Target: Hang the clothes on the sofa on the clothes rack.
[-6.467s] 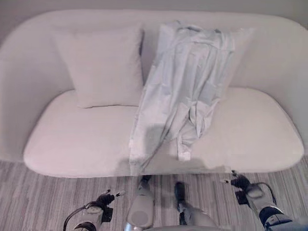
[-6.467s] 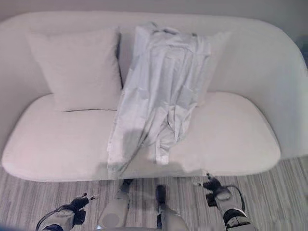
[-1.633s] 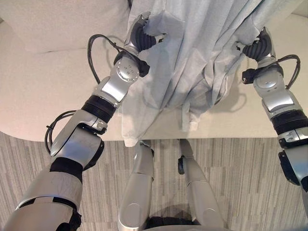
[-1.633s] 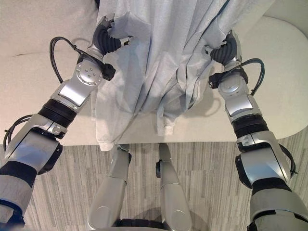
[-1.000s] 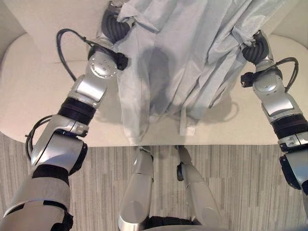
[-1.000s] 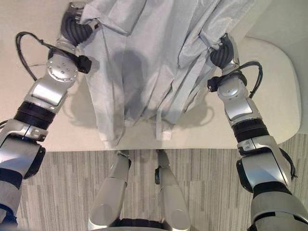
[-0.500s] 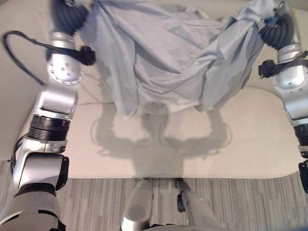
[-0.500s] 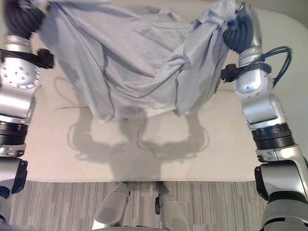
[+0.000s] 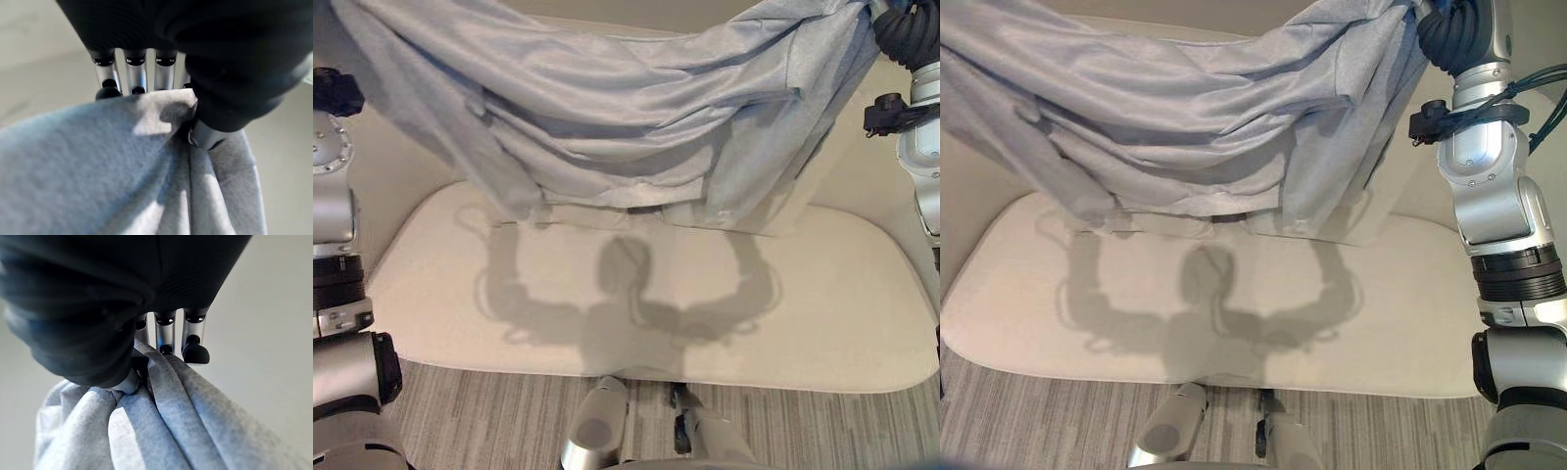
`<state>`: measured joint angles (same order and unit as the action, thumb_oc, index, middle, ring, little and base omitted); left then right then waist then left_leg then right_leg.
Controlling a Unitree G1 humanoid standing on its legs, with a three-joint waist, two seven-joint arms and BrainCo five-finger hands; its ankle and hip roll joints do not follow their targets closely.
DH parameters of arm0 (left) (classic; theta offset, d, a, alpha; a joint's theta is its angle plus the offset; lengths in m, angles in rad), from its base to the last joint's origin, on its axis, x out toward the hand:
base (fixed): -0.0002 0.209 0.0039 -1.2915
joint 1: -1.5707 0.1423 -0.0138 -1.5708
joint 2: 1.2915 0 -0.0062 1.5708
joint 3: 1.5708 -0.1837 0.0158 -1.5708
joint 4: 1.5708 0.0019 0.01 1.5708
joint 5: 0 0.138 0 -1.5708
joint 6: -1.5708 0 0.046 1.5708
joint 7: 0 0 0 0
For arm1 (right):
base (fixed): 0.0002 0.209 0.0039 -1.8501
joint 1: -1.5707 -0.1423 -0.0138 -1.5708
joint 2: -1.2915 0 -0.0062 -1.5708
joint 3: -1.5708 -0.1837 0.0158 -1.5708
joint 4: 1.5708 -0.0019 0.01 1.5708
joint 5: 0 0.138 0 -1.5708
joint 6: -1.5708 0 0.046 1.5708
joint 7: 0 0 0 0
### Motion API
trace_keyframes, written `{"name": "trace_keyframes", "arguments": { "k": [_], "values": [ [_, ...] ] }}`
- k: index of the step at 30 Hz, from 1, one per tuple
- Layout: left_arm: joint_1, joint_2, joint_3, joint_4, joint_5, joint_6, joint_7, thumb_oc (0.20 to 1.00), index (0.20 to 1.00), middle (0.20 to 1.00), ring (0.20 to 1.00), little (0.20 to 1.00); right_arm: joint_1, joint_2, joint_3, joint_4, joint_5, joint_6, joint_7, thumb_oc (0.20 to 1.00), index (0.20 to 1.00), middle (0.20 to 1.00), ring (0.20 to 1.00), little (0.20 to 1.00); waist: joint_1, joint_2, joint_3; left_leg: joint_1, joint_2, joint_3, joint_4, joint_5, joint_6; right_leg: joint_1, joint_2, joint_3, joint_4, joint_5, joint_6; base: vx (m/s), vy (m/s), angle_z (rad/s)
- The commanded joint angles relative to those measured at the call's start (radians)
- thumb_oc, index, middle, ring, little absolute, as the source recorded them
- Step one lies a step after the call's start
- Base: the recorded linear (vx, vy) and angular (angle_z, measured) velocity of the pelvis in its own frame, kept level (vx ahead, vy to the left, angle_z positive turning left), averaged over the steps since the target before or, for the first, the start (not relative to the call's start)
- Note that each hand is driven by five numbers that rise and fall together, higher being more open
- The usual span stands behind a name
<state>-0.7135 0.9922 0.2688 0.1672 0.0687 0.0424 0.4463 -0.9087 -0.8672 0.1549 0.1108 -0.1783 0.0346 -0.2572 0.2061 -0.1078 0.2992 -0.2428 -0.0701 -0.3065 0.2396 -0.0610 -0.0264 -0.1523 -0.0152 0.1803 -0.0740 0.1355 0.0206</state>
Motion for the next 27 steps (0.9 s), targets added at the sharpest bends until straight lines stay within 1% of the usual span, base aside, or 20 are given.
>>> {"name": "trace_keyframes", "arguments": {
  "k": [1, 2, 3, 5, 7, 8, 9, 10, 12, 13, 15, 16, 17, 18, 20, 21, 22, 23, 26, 27],
  "values": [
    [0.107, 0.055, 0.005, -0.03, 0.047, -0.035, 0.061, 0.2, 0.2, 0.2, 0.2, 0.2, 0.006, 0.003, 0.045, 0.004, -0.036, -0.01, -0.043, 0.2, 0.2, 0.2, 0.2, 0.2, 0.034, 0.024, -0.203, 0.155, 0.033, 0.033, -0.327, 0.145, 0.038, 0.083, -0.076, 0.027, 0.061, 0.006, -0.009, -0.06, -0.05, -0.38],
    [0.111, 0.056, 0.011, -0.022, 0.038, -0.042, 0.057, 0.2, 0.2, 0.2, 0.2, 0.2, 0.018, -0.018, 0.032, -0.009, -0.034, -0.016, -0.047, 0.2, 0.2, 0.2, 0.2, 0.2, 0.042, 0.026, -0.207, 0.132, 0.022, 0.037, -0.325, 0.158, 0.04, 0.117, -0.032, 0.05, 0.093, 0.003, -0.002, -0.06, -0.101, -0.24],
    [0.132, 0.059, 0.03, -0.007, 0.039, -0.043, 0.053, 0.2, 0.2, 0.2, 0.2, 0.2, 0.064, -0.054, -0.007, -0.023, -0.046, -0.018, -0.055, 0.2, 0.2, 0.2, 0.2, 0.2, 0.048, 0.012, -0.213, 0.12, 0.006, 0.039, -0.324, 0.146, 0.046, 0.136, -0.008, 0.057, 0.064, -0.012, -0.013, -0.02, -0.141, 0.43],
    [0.165, 0.075, 0.059, 0.018, 0.031, -0.056, 0.048, 0.2, 0.2, 0.2, 0.2, 0.2, 0.118, -0.067, -0.054, -0.053, -0.026, -0.023, -0.053, 0.2, 0.2, 0.2, 0.2, 0.2, 0.043, 0.0, -0.227, 0.092, 0.008, 0.02, -0.327, 0.132, 0.048, 0.149, 0.005, 0.042, -0.013, -0.039, -0.016, -0.01, -0.196, 0.91],
    [0.18, 0.071, 0.069, 0.026, 0.026, -0.054, 0.044, 0.2, 0.2, 0.2, 0.2, 0.2, 0.133, -0.068, -0.061, -0.057, -0.008, -0.028, -0.047, 0.2, 0.2, 0.2, 0.2, 0.2, 0.044, 0.012, -0.21, 0.055, 0.015, 0.021, -0.323, 0.153, 0.047, 0.135, 0.024, 0.033, -0.013, -0.063, -0.022, -0.09, -0.121, 0.68],
    [0.199, 0.049, 0.084, 0.02, 0.029, -0.053, 0.043, 0.2, 0.2, 0.2, 0.2, 0.2, 0.149, -0.073, -0.086, -0.066, -0.004, -0.029, -0.051, 0.2, 0.2, 0.2, 0.2, 0.2, 0.043, 0.019, -0.196, 0.043, 0.025, 0.046, -0.316, 0.164, 0.039, 0.134, 0.024, 0.011, -0.013, -0.069, -0.021, -0.17, -0.028, 0.95],
    [0.2, 0.035, 0.09, 0.002, 0.033, -0.056, 0.04, 0.2, 0.2, 0.2, 0.2, 0.2, 0.154, -0.09, -0.096, -0.063, -0.004, -0.029, -0.057, 0.2, 0.2, 0.2, 0.2, 0.2, 0.038, 0.027, -0.178, 0.032, 0.057, 0.08, -0.297, 0.16, 0.036, 0.139, 0.009, -0.025, -0.013, -0.072, -0.017, -0.18, 0.056, 0.93],
    [0.198, 0.024, 0.091, -0.003, 0.038, -0.055, 0.038, 0.2, 0.2, 0.2, 0.2, 0.2, 0.16, -0.086, -0.107, -0.052, -0.002, -0.029, -0.06, 0.2, 0.2, 0.2, 0.2, 0.2, 0.031, 0.03, -0.174, 0.039, 0.105, 0.081, -0.29, 0.155, 0.04, 0.14, -0.008, -0.044, -0.013, -0.068, -0.017, -0.16, 0.095, 1.01],
    [0.189, 0.018, 0.082, -0.003, 0.036, -0.054, 0.038, 0.2, 0.2, 0.2, 0.2, 0.2, 0.171, -0.08, -0.115, -0.048, -0.001, -0.028, -0.062, 0.2, 0.2, 0.2, 0.2, 0.2, 0.023, 0.021, -0.168, 0.038, 0.167, 0.082, -0.283, 0.159, 0.042, 0.139, -0.026, -0.056, -0.013, -0.055, -0.015, -0.09, 0.184, 0.86],
    [0.181, 0.009, 0.081, -0.011, 0.04, -0.052, 0.039, 0.2, 0.2, 0.2, 0.2, 0.2, 0.182, -0.081, -0.121, -0.05, -0.003, -0.025, -0.064, 0.2, 0.2, 0.2, 0.2, 0.2, 0.017, 0.012, -0.164, 0.056, 0.231, 0.08, -0.279, 0.162, 0.04, 0.135, -0.05, -0.065, -0.013, -0.034, -0.013, -0.07, 0.291, 0.6],
    [0.151, 0.014, 0.068, -0.024, 0.049, -0.039, 0.038, 0.2, 0.2, 0.2, 0.2, 0.2, 0.21, -0.081, -0.144, -0.055, -0.016, -0.014, -0.067, 0.2, 0.2, 0.2, 0.2, 0.2, 0.013, 0.008, -0.18, 0.1, 0.278, 0.05, -0.295, 0.181, 0.018, 0.138, -0.077, -0.061, -0.013, -0.016, -0.022, -0.04, 0.475, 0.36],
    [0.124, 0.019, 0.049, -0.018, 0.052, -0.038, 0.041, 0.2, 0.2, 0.2, 0.2, 0.2, 0.225, -0.074, -0.161, -0.052, -0.019, -0.012, -0.066, 0.2, 0.2, 0.2, 0.2, 0.2, 0.012, 0.007, -0.19, 0.117, 0.274, 0.039, -0.319, 0.186, 0.01, 0.139, -0.091, -0.061, -0.013, -0.016, -0.027, -0.06, 0.899, 0.19],
    [0.095, 0.016, 0.022, -0.015, 0.05, -0.039, 0.034, 0.2, 0.2, 0.2, 0.2, 0.2, 0.254, -0.061, -0.184, -0.041, -0.023, -0.005, -0.067, 0.2, 0.2, 0.2, 0.2, 0.2, 0.005, 0.011, -0.219, 0.133, 0.226, 0.046, -0.327, 0.155, -0.008, 0.133, -0.15, -0.064, -0.013, -0.02, -0.035, -0.06, 0.85, 0.05],
    [0.086, 0.019, 0.008, -0.008, 0.05, -0.037, 0.036, 0.2, 0.2, 0.2, 0.2, 0.2, 0.264, -0.049, -0.195, -0.037, -0.025, 0.002, -0.067, 0.2, 0.2, 0.2, 0.2, 0.2, 0.003, 0.009, -0.226, 0.139, 0.198, 0.046, -0.327, 0.135, -0.009, 0.128, -0.171, -0.065, -0.013, -0.022, -0.036, -0.09, 0.881, 0.26],
    [0.061, 0.064, -0.018, 0.006, 0.059, -0.03, 0.049, 0.2, 0.2, 0.2, 0.2, 0.2, 0.248, -0.015, -0.187, -0.031, -0.03, 0.014, -0.066, 0.2, 0.2, 0.2, 0.2, 0.2, 0.013, 0.002, -0.206, 0.155, 0.15, 0.078, -0.327, 0.12, -0.01, 0.104, -0.222, -0.09, 0.0, -0.006, -0.02, -0.17, 0.59, 0.51],
    [0.058, 0.065, -0.02, -0.002, 0.063, -0.029, 0.05, 0.2, 0.2, 0.2, 0.2, 0.2, 0.25, -0.007, -0.181, -0.025, -0.03, 0.015, -0.065, 0.2, 0.2, 0.2, 0.2, 0.2, 0.019, 0.0, -0.196, 0.161, 0.14, 0.092, -0.327, 0.122, -0.008, 0.11, -0.218, -0.083, 0.019, -0.008, -0.02, -0.18, 0.574, -0.24],
    [0.061, 0.05, -0.031, -0.025, 0.069, -0.033, 0.042, 0.2, 0.2, 0.2, 0.2, 0.2, 0.276, -0.01, -0.192, -0.024, -0.033, 0.018, -0.066, 0.2, 0.2, 0.2, 0.2, 0.2, 0.017, 0.003, -0.187, 0.152, 0.101, 0.083, -0.327, 0.133, 0.007, 0.116, -0.146, -0.018, 0.094, -0.004, -0.021, -0.12, 0.404, -0.73],
    [0.059, 0.038, -0.036, -0.028, 0.067, -0.036, 0.041, 0.2, 0.2, 0.2, 0.2, 0.2, 0.282, -0.025, -0.194, -0.029, -0.033, 0.015, -0.068, 0.2, 0.2, 0.2, 0.2, 0.2, 0.012, 0.002, -0.182, 0.148, 0.08, 0.086, -0.327, 0.133, 0.013, 0.122, -0.095, 0.006, 0.123, -0.007, -0.019, -0.15, 0.373, -0.08],
    [0.07, 0.041, -0.031, -0.003, 0.051, -0.048, 0.041, 0.2, 0.2, 0.2, 0.2, 0.2, 0.339, -0.093, -0.226, -0.061, -0.038, -0.001, -0.075, 0.2, 0.2, 0.2, 0.2, 0.2, 0.005, -0.041, -0.201, 0.126, -0.011, 0.089, -0.327, 0.126, 0.049, 0.119, 0.091, 0.006, 0.066, -0.026, -0.028, -0.06, 0.223, 0.68],
    [0.096, 0.028, -0.012, -0.001, 0.049, -0.049, 0.036, 0.2, 0.2, 0.2, 0.2, 0.2, 0.363, -0.094, -0.253, -0.064, -0.042, -0.001, -0.072, 0.2, 0.2, 0.2, 0.2, 0.2, -0.007, -0.042, -0.212, 0.131, -0.029, 0.056, -0.327, 0.125, 0.055, 0.114, 0.099, 0.021, 0.038, -0.035, -0.039, 0.1, 0.174, 0.16]
  ]
}}
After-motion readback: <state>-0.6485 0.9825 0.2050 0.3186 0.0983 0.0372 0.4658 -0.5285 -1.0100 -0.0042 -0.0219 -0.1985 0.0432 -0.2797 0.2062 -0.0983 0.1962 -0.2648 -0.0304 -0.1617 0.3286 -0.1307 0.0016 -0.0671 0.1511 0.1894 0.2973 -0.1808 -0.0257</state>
